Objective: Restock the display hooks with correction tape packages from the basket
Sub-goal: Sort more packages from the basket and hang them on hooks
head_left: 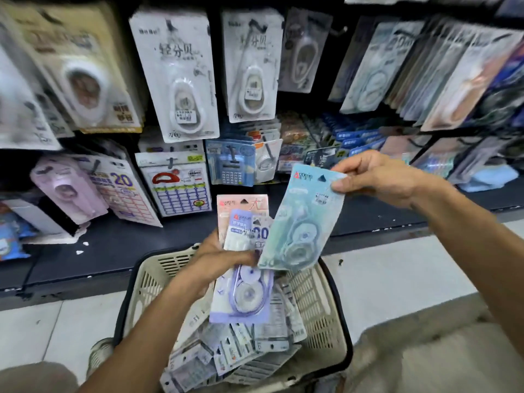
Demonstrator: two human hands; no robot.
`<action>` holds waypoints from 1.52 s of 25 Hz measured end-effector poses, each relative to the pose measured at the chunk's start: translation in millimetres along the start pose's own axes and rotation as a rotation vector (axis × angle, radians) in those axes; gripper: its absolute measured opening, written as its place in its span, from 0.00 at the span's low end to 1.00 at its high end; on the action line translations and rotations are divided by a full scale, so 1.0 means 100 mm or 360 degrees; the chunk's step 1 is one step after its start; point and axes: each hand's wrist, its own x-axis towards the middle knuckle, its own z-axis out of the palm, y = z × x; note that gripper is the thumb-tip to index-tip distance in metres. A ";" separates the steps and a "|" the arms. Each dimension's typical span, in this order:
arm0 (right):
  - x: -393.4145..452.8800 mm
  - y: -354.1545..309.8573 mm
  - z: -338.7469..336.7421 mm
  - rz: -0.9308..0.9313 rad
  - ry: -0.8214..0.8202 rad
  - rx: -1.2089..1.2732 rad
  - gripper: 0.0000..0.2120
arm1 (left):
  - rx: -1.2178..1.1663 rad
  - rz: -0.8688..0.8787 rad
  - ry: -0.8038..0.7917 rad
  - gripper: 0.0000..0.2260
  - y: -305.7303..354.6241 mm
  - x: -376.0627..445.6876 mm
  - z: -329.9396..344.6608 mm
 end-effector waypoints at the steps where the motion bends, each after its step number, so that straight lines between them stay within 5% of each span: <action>1: -0.08 -0.13 -0.04 -0.0054 0.0060 0.0094 0.07 | -0.0071 0.0075 -0.0051 0.28 0.20 -0.02 0.07; 7: -0.15 -0.40 0.16 -0.0234 0.0329 0.0405 0.05 | -0.0256 0.0323 -0.0205 0.25 1.11 -0.16 0.32; 14: -0.06 -0.55 0.08 -0.0411 0.0452 0.0997 0.10 | -0.0101 0.0516 -0.0134 0.33 1.56 -0.11 0.27; 20: -0.01 -0.52 0.05 -0.0303 0.0592 0.1061 0.15 | -0.0261 0.0517 -0.0223 0.28 1.70 -0.02 0.41; 25: 0.04 -0.57 0.14 -0.0571 0.0967 0.0743 0.03 | -0.0303 0.0530 -0.0216 0.26 1.74 0.03 0.46; 29: -0.08 -0.54 0.07 -0.0262 0.0197 0.0547 0.23 | -0.0413 0.0693 0.0077 0.29 1.77 0.07 0.45; 31: -0.13 -0.49 -0.01 -0.0217 0.0053 0.0458 0.24 | -0.0479 0.0736 0.0116 0.32 1.81 0.08 0.38; 36: -0.15 -0.48 -0.61 -0.0475 0.0988 0.0823 0.23 | -0.0563 0.0719 0.0049 0.23 1.87 0.08 0.30; 38: -0.13 -0.44 -0.79 -0.0476 0.1168 0.0819 0.26 | -0.0547 0.0718 0.0028 0.23 1.87 0.07 0.29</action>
